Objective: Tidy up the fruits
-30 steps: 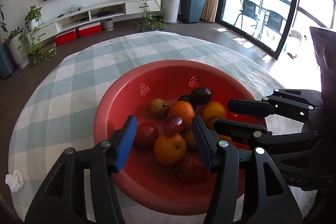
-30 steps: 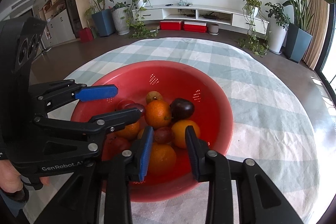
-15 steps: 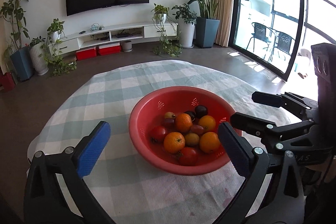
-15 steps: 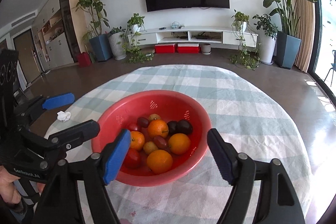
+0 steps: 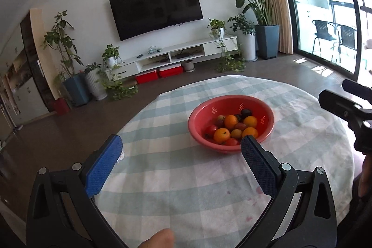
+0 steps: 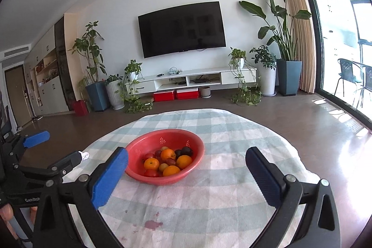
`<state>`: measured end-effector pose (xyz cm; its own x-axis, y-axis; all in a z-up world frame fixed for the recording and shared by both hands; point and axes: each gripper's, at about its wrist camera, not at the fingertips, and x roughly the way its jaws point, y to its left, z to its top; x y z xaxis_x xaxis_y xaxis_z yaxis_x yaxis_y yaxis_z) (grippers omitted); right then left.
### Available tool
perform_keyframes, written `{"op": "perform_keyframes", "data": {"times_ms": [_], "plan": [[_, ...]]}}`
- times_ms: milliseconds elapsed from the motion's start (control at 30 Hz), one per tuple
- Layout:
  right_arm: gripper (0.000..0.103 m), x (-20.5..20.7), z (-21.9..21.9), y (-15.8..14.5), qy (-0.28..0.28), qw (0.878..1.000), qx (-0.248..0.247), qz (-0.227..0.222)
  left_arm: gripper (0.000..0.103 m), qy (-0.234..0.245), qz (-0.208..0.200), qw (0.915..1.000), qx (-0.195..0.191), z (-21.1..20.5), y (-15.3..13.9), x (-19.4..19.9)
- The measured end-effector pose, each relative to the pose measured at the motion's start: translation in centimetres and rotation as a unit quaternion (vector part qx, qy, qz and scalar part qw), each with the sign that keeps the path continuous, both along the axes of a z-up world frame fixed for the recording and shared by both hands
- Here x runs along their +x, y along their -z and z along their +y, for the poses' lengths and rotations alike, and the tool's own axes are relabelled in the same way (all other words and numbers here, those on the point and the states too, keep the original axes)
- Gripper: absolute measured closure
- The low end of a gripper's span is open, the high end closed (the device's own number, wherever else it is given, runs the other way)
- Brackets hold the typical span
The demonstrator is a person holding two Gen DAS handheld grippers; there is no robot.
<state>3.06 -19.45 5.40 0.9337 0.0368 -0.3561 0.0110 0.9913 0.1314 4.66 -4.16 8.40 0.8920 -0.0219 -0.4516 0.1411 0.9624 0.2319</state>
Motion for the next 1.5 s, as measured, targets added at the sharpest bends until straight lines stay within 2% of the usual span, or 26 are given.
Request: {"op": "perform_keyframes", "data": {"times_ms": [200, 333, 433, 1000, 1500], "plan": [[0.000, -2.0, 0.7, -0.7, -0.004, 0.999, -0.007, 0.034, 0.000, -0.014, 0.043, 0.9975, -0.054, 0.3, 0.3, -2.6], [0.000, -3.2, 1.5, -0.7, 0.001, 0.999, -0.029, 0.038, 0.000, -0.010, 0.072, 0.9930, -0.093, 0.9, 1.1, -2.8], [0.000, -3.6, 1.6, -0.4, 0.000, 0.999, -0.023, 0.046, 0.000, -0.007, 0.084, 0.9894, -0.118, 1.5, 1.5, -2.9], [0.000, -4.5, 1.6, 1.1, 0.008, 0.997, -0.020, 0.078, 0.000, -0.039, 0.111, 0.9865, -0.114, 2.5, 3.1, -2.4], [0.000, -4.0, 1.3, 2.2, 0.010, 0.995, -0.018, 0.097, 0.000, -0.043, 0.121, 0.9862, -0.105, 2.4, 4.4, -1.8]]}}
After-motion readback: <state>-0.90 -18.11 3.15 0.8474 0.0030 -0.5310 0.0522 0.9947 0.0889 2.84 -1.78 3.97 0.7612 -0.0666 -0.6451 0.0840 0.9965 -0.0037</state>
